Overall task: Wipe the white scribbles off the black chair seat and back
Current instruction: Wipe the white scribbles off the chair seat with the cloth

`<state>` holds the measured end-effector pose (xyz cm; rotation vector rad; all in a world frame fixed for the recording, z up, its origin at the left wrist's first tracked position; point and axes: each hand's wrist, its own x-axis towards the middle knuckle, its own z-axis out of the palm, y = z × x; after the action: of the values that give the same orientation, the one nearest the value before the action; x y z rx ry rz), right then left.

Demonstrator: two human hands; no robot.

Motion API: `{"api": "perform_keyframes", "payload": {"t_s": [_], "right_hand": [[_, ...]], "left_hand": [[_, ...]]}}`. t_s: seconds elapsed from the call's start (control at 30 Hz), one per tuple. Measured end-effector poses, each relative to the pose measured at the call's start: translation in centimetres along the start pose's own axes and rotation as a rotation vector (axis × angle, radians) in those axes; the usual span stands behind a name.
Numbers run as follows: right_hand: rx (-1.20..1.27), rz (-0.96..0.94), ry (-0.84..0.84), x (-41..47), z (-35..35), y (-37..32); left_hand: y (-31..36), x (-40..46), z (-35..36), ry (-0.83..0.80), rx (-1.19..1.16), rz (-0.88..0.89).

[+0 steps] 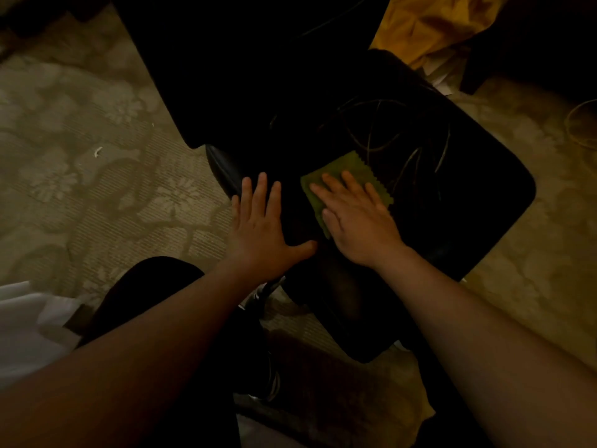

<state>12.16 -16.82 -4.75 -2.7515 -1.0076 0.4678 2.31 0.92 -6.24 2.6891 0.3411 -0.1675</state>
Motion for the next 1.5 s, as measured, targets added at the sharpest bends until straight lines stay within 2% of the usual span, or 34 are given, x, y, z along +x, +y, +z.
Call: {"api": "perform_keyframes", "payload": {"t_s": [0.13,0.3,0.4,0.67,0.83,1.0,1.23,1.5], "right_hand": [[0.018,0.141,0.049,-0.1,-0.8,2.9],[0.034,0.241,0.015,0.1,-1.1,3.3],[0.013,0.213,-0.009,-0.2,-0.9,2.0],[-0.024,-0.046,-0.058,-2.6,0.3,-0.1],[0.022,-0.013,-0.033,-2.0,-0.4,0.5],[0.081,0.119,0.028,-1.8,-0.8,3.3],[0.048,0.248,0.075,-1.6,-0.3,3.4],[0.045,0.106,0.037,-3.4,0.6,1.2]], "left_hand": [[1.4,-0.9,0.6,0.053,0.001,0.059],[3.4,-1.4,2.2,0.050,-0.033,0.098],[3.5,-1.4,2.8,0.039,-0.005,0.069],[2.2,-0.8,3.0,0.054,0.019,0.113],[1.4,-0.1,2.0,0.023,0.059,0.116],[1.0,0.2,0.7,-0.001,0.051,0.102],[4.2,-1.4,1.5,0.023,0.027,0.118],[5.3,-1.4,3.3,0.052,0.122,0.113]]}}
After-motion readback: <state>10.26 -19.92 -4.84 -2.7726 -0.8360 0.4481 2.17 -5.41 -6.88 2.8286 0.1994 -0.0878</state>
